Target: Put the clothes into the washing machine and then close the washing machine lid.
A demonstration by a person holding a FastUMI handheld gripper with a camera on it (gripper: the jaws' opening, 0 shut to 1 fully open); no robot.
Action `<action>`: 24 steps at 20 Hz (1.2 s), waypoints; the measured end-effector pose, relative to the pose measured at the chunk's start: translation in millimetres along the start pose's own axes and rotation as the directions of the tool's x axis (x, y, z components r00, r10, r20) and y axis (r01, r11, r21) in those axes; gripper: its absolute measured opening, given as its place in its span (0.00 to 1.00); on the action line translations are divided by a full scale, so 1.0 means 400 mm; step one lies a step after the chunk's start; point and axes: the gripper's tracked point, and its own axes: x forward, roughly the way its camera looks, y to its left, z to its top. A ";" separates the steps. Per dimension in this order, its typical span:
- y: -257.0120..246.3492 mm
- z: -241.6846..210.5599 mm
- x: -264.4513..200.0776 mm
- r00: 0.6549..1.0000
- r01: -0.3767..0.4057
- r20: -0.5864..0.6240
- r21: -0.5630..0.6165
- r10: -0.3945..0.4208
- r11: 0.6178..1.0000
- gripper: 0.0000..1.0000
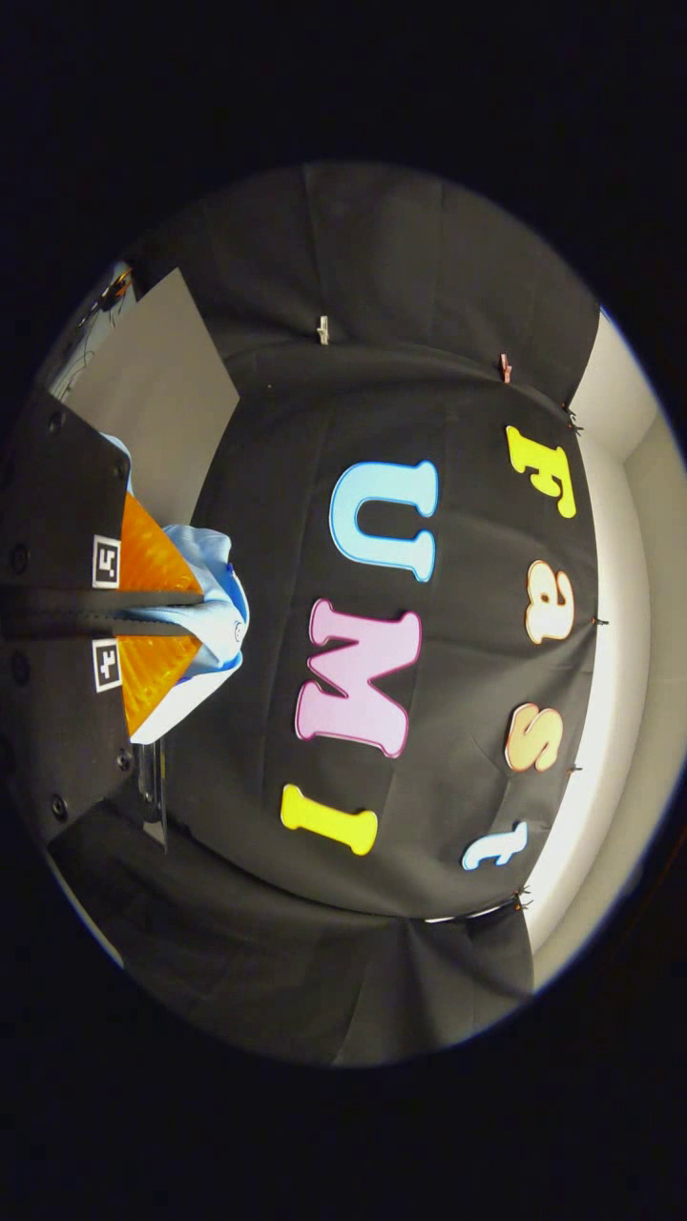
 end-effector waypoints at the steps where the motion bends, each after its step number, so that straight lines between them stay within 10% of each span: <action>1: -0.038 -0.002 -0.009 1.000 0.010 0.006 -0.009 -0.010 1.000 0.05; 13: -0.367 -0.193 0.019 0.993 0.114 0.005 -0.064 -0.114 0.991 0.05; 24: -0.416 -0.636 0.143 0.962 0.099 -0.246 -0.081 -0.116 0.992 0.05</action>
